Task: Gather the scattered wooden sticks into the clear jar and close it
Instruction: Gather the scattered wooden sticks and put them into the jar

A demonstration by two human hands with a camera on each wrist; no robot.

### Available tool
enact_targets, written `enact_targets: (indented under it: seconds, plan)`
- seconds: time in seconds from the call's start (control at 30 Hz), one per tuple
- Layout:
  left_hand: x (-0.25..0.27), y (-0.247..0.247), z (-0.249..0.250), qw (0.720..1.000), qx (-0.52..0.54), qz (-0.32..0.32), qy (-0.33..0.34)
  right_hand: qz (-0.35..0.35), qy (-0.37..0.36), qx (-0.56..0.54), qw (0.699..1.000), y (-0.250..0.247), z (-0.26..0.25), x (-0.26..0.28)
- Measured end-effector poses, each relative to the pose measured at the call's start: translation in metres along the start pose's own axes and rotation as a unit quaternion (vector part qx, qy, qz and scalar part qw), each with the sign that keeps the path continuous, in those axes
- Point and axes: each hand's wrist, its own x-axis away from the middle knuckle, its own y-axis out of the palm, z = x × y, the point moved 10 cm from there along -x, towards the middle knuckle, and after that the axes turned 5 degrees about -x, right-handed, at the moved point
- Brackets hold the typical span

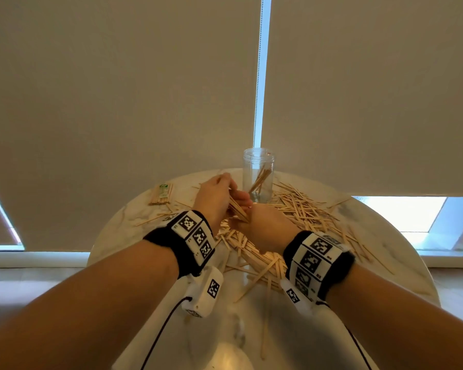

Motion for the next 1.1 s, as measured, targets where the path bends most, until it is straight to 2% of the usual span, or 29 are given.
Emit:
enact_targets:
  seconds: [0.07, 0.13, 0.27, 0.37, 0.47, 0.57, 0.63, 0.67, 0.73, 0.83, 0.93, 1.0, 1.1]
  plan:
    - [0.000, 0.007, -0.003, 0.997, -0.074, -0.023, 0.003, 0.002, 0.036, -0.021, 0.999, 0.000, 0.012, -0.002]
    - [-0.003, 0.006, -0.004, 0.982, -0.183, -0.025, 0.022, 0.003, 0.062, -0.046, 0.997, -0.001, 0.021, -0.004]
    - [-0.008, -0.006, -0.001, 0.946, -0.314, 0.023, 0.074, -0.007, 0.066, -0.039, 0.997, -0.002, 0.021, -0.004]
    - [-0.012, -0.025, 0.002, 0.944, -0.308, 0.095, 0.069, 0.040, 0.053, -0.037, 0.997, -0.018, 0.020, 0.001]
    - [-0.016, -0.038, -0.003, 0.957, -0.246, 0.140, 0.056, 0.071, 0.044, 0.009, 0.997, -0.025, 0.017, 0.004]
    - [-0.018, -0.020, -0.024, 0.988, -0.138, 0.067, -0.003, 0.103, 0.046, 0.038, 0.993, -0.033, 0.012, 0.004]
    - [-0.014, -0.011, -0.038, 0.994, -0.086, 0.006, -0.066, 0.106, 0.043, 0.057, 0.992, -0.039, 0.013, 0.003]
    - [-0.013, -0.011, -0.043, 0.992, -0.097, -0.014, -0.082, 0.102, 0.037, 0.064, 0.992, -0.040, 0.013, 0.004]
    - [-0.013, -0.012, -0.048, 0.983, -0.162, -0.030, -0.076, 0.084, 0.027, 0.094, 0.992, -0.039, 0.012, 0.003]
    - [-0.019, -0.014, -0.042, 0.964, -0.267, -0.006, -0.018, 0.060, 0.011, 0.140, 0.988, -0.032, 0.010, 0.000]
    - [-0.033, -0.019, -0.037, 0.937, -0.349, 0.008, 0.011, 0.029, -0.023, 0.093, 0.995, -0.029, 0.005, -0.003]
    - [-0.041, -0.013, -0.035, 0.935, -0.354, -0.017, 0.010, 0.018, -0.029, 0.060, 0.998, -0.033, 0.006, -0.007]
    - [-0.051, -0.002, -0.029, 0.961, -0.272, -0.035, -0.038, 0.037, -0.018, 0.067, 0.997, -0.059, 0.018, -0.023]
